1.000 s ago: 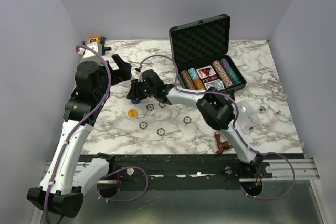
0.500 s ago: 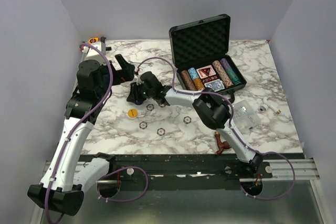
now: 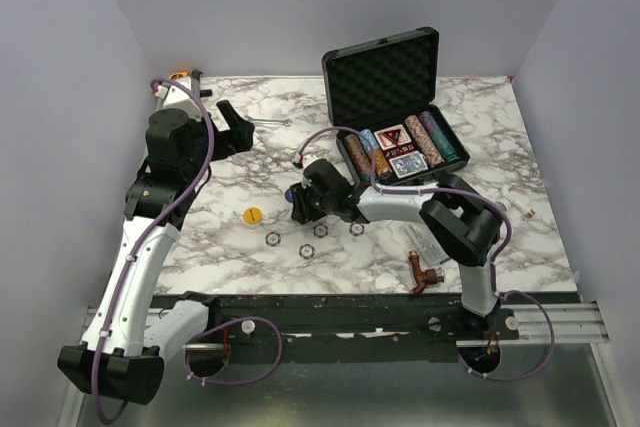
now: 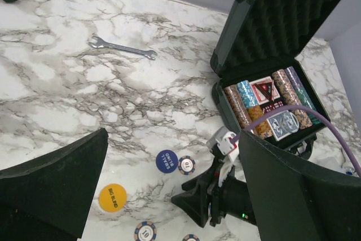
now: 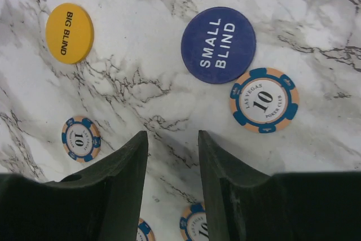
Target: Pack up texas hold em set
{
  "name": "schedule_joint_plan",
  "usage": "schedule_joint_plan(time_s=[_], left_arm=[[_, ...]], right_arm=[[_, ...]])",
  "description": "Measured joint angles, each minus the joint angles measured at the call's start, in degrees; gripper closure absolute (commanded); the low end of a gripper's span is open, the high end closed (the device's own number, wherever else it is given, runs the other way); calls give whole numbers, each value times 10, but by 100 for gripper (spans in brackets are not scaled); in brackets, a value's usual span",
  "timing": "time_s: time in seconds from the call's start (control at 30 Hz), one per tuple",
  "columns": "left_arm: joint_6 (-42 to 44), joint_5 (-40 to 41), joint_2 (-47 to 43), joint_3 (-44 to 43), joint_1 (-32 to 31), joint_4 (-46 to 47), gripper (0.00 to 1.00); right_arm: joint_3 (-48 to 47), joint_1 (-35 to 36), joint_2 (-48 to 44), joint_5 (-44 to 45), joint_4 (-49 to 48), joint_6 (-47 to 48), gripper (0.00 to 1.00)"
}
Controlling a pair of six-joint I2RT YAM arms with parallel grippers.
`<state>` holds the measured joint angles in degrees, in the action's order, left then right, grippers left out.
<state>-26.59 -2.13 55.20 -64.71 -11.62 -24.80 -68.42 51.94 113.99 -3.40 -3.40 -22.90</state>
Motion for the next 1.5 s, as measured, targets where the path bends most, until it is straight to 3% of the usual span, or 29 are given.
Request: schedule_joint_plan(time_s=[0.2, 0.43, 0.83, 1.07, 1.33, 1.5], left_arm=[[-5, -6, 10, -4, 32, -8, 1], [-5, -6, 11, -5, 45, -13, 2], [-5, -6, 6, -17, 53, -20, 1], [-5, -6, 2, -19, 56, -21, 2], [-5, -9, 2, -19, 60, -22, 2], [-5, -11, 3, -19, 60, -21, 2]], right_arm=[[-40, 33, 22, 2, 5, 20, 29], [-186, 70, 125, 11, 5, 40, 17], [-251, 128, 181, 147, 6, 165, 23], [-278, 140, 194, 159, 25, 184, 35], [-269, 141, 195, 158, 14, 170, 36], [-262, 141, 191, 159, 12, 157, 46]])
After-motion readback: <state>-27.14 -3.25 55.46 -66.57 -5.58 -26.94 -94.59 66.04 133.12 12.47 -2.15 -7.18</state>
